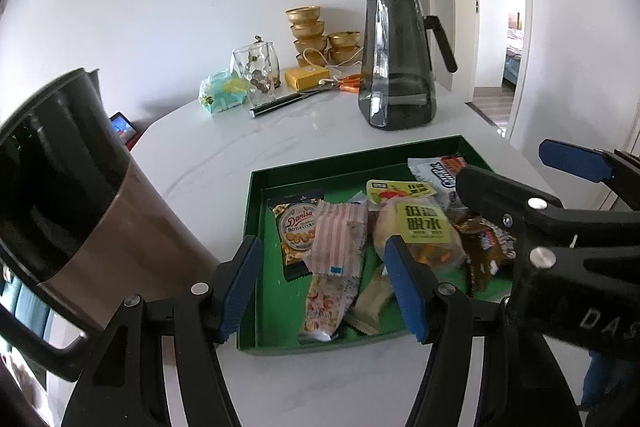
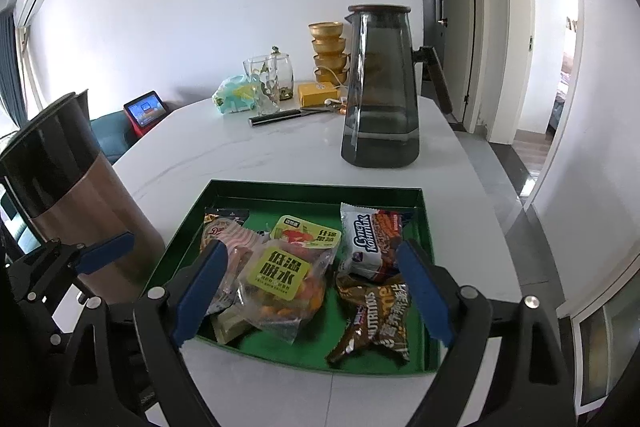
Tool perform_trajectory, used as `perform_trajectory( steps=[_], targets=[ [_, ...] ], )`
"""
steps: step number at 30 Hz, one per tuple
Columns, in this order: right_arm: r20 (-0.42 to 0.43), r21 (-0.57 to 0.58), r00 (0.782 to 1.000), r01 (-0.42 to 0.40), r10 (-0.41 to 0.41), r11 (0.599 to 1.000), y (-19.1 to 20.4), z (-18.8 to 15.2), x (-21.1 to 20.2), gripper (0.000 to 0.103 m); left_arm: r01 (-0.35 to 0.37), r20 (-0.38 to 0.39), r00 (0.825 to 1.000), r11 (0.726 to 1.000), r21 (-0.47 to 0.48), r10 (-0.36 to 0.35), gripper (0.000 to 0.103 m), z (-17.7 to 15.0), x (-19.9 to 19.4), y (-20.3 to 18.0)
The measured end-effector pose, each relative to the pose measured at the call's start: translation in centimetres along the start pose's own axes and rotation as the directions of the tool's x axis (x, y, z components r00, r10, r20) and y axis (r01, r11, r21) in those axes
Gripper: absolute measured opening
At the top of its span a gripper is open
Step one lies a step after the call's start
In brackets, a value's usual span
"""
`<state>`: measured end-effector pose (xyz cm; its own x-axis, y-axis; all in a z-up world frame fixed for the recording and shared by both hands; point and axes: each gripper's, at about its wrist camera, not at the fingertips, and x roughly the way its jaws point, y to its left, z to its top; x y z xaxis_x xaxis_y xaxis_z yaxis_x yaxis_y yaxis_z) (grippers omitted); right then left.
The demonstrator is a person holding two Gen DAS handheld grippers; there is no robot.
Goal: Organize snacks
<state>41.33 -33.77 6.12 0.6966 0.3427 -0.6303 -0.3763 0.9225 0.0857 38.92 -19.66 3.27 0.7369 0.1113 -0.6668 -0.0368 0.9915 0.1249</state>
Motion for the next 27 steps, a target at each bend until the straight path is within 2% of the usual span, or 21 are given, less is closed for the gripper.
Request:
perform_trajectory(
  steps=[6,10,21,25,27],
  targets=[
    [0.012,-0.006,1.0,0.017,-0.017,1.0,0.5,-0.5,-2.6,0.096,0.034,0.008,0.999,0.999,0.004,-0.034,0.058,-1.2,-2.8,0.6],
    [0.013,-0.019,1.0,0.024,-0.023,1.0,1.2,-1.3,-4.7,0.096,0.062,0.014,0.998,0.998,0.002,-0.062,0.063,-2.3,-5.2,1.6],
    [-0.03,-0.036,0.998,0.058,-0.059,0.998,4.5,-5.7,-10.8,0.099,0.134,0.033,0.99,0.991,-0.009,-0.134,0.063,-5.8,-11.7,5.3],
    [-0.05,-0.03,0.997,0.065,-0.067,0.997,6.0,-7.6,-12.9,0.1,0.133,0.026,0.991,0.991,-0.002,-0.133,0.073,-7.4,-13.6,6.8],
    [-0.057,-0.027,0.995,0.075,-0.076,0.997,6.7,-8.6,-14.1,0.1,0.123,0.027,0.992,0.992,0.012,-0.124,0.074,-8.3,-15.0,7.5]
  ],
)
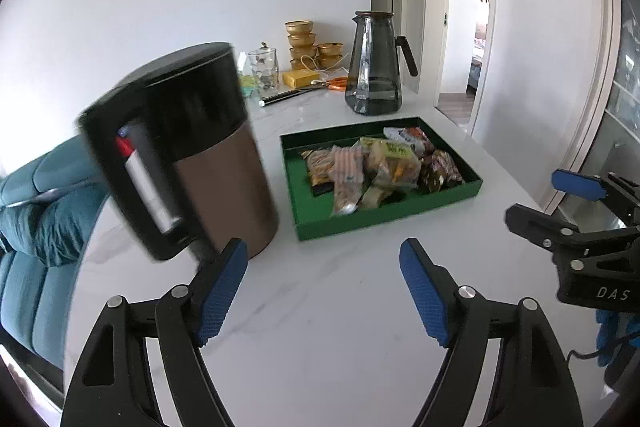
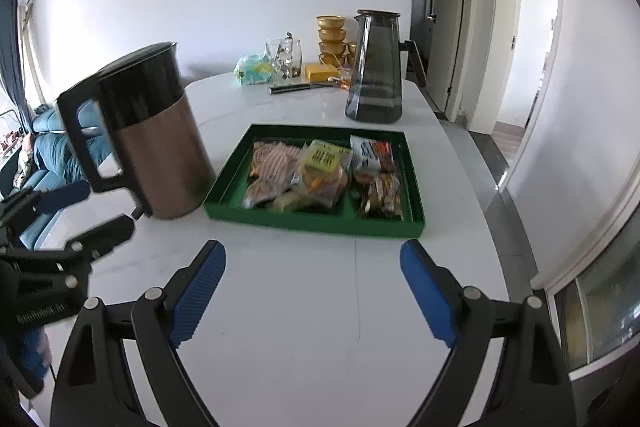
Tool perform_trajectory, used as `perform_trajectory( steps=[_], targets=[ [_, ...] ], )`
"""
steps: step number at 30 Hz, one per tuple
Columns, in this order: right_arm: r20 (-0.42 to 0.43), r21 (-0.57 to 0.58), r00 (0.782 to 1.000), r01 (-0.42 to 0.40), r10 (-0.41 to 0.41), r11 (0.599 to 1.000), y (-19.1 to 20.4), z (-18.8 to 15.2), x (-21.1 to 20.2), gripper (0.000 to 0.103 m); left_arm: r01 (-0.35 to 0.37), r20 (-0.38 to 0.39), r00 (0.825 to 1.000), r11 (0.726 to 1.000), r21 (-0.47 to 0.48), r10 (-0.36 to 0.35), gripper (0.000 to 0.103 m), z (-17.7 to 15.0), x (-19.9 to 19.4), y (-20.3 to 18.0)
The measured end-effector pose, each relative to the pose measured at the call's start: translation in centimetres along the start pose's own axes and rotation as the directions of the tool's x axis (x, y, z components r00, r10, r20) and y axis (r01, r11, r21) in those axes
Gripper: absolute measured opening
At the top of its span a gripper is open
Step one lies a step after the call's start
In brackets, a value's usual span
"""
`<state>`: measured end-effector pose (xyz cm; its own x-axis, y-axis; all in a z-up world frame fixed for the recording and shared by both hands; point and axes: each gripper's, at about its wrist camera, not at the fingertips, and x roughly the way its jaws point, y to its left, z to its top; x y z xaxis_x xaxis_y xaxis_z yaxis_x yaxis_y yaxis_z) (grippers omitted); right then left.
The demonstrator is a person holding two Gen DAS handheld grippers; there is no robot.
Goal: Organize snacks
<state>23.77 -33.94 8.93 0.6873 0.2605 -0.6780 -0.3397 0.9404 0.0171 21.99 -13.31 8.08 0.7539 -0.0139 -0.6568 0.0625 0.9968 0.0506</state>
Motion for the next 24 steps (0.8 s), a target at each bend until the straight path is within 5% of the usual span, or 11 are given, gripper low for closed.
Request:
perform_trajectory(
  steps=[8,24],
  targets=[
    [-0.03,0.011,0.999,0.014,-0.014,1.0,2.3,-3.5,-4.0,0.1,0.006,0.058,0.998,1.0,0.007,-0.006,0.091,-2.3,-5.3,2.1],
    [-0.059,0.026,0.998,0.034,-0.032,0.999,5.1,-7.0,-7.5,0.101,0.05,0.043,0.998,0.998,0.026,-0.051,0.091,-5.1,-9.0,5.3]
  ],
)
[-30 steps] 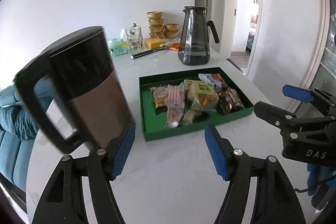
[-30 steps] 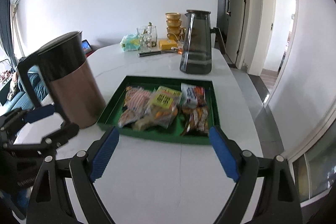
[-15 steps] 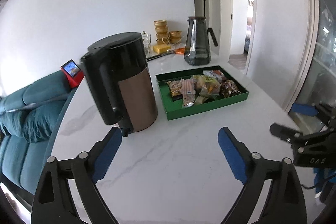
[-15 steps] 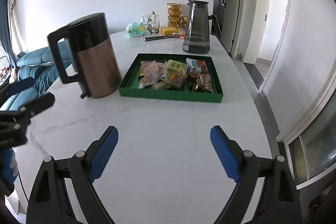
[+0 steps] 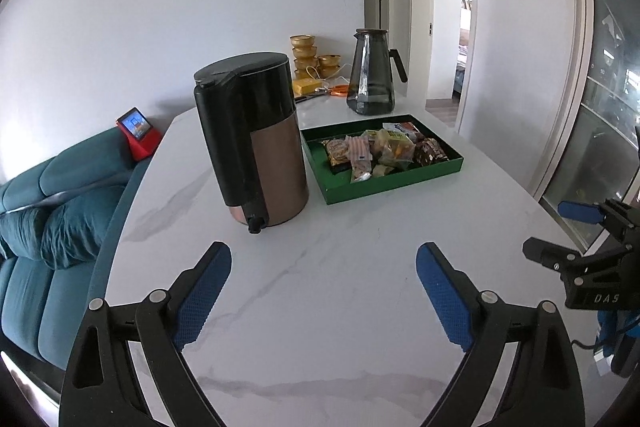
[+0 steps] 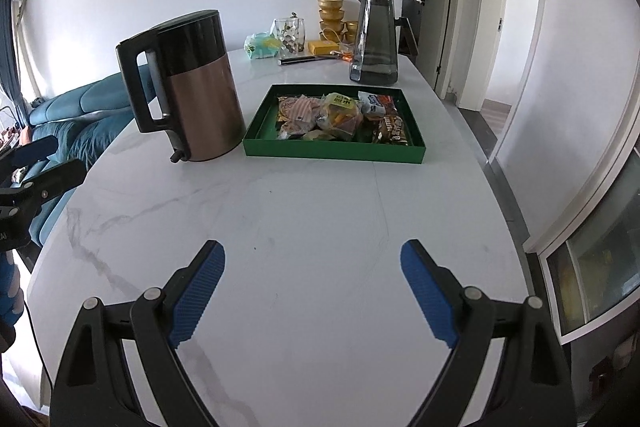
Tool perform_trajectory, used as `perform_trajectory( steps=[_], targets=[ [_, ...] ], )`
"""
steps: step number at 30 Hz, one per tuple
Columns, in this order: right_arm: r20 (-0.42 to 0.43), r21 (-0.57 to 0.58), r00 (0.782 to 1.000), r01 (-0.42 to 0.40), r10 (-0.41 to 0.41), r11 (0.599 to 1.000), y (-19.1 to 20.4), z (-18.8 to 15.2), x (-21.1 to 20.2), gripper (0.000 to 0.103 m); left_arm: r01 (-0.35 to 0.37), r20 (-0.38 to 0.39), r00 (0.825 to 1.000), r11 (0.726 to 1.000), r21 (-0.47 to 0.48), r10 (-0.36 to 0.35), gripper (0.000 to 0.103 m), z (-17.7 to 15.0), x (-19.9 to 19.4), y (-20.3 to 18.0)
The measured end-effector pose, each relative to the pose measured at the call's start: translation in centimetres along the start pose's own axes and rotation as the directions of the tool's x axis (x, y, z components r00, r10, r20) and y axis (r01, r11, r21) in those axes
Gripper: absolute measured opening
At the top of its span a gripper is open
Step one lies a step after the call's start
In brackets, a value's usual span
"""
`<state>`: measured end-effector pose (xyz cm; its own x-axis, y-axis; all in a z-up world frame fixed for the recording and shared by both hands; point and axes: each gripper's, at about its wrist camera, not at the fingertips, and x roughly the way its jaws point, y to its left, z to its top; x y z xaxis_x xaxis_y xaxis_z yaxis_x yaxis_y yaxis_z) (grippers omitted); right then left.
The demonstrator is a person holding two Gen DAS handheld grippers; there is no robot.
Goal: Organize snacks
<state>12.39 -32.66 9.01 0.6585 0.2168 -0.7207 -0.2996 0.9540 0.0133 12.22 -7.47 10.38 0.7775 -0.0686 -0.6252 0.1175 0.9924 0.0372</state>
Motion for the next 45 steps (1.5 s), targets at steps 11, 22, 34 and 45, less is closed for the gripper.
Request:
perform_trajectory(
  steps=[11,22,34,45],
  targets=[
    [-0.011,-0.007,1.0,0.003,-0.003,1.0,0.5,-0.5,0.0,0.102,0.023,-0.005,1.0,1.0,0.002,-0.023,0.091,-0.8,-0.6,0.6],
    [-0.024,-0.025,1.0,0.001,-0.002,1.0,0.2,-0.9,0.3,0.102,0.052,-0.004,0.999,0.998,-0.025,-0.052,0.1,-1.0,-0.5,1.3],
    [-0.05,-0.037,0.999,-0.01,0.008,0.999,0.1,-1.1,2.0,0.102,-0.014,-0.007,1.0,0.998,-0.056,0.014,0.101,-1.1,0.5,2.2],
    [-0.059,-0.024,0.998,-0.007,0.005,1.0,-0.5,-0.5,3.6,0.102,-0.063,-0.038,0.997,0.996,-0.07,0.06,0.101,-1.8,1.8,3.2]
  ],
)
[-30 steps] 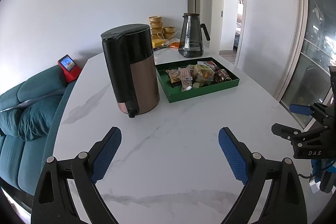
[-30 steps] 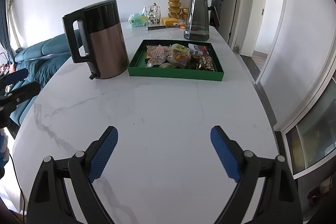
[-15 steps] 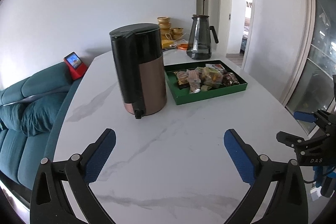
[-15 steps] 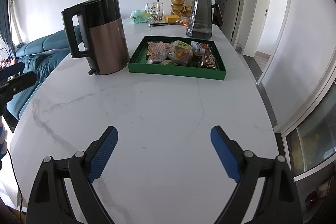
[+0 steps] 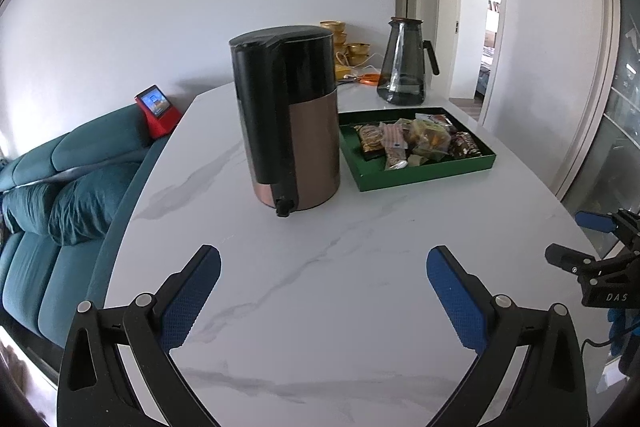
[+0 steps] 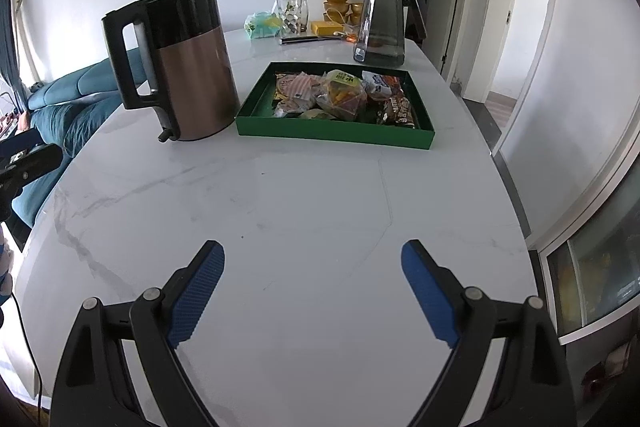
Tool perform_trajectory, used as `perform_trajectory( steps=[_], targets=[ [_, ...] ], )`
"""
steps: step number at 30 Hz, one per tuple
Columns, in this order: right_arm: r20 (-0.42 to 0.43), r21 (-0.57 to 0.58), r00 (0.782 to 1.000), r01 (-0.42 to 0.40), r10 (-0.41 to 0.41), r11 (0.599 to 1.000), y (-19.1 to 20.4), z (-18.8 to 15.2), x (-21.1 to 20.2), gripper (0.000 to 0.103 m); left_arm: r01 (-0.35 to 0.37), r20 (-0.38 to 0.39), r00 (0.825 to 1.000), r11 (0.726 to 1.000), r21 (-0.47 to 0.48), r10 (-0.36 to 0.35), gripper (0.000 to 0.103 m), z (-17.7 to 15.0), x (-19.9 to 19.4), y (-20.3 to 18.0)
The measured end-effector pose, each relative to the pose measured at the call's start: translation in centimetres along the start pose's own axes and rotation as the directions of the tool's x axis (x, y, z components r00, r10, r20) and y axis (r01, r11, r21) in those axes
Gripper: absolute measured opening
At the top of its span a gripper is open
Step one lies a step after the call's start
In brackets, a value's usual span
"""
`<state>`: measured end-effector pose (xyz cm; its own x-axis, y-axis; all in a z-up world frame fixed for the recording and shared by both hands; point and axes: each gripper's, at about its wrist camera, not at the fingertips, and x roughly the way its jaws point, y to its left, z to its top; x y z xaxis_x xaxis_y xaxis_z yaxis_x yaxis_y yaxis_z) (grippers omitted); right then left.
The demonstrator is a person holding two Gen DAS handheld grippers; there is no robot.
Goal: Organize snacks
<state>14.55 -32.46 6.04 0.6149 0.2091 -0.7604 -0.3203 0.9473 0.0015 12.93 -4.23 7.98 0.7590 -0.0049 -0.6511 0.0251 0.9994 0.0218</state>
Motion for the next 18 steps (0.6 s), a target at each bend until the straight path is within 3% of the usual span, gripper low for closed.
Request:
perform_trajectory(
  steps=[18],
  targets=[
    [-0.007,0.001,1.0,-0.003,0.003,1.0,0.41,-0.1,0.72,0.102,-0.031,-0.015,0.999,0.999,0.022,0.031,0.101,-0.7,0.57,0.6]
  ],
)
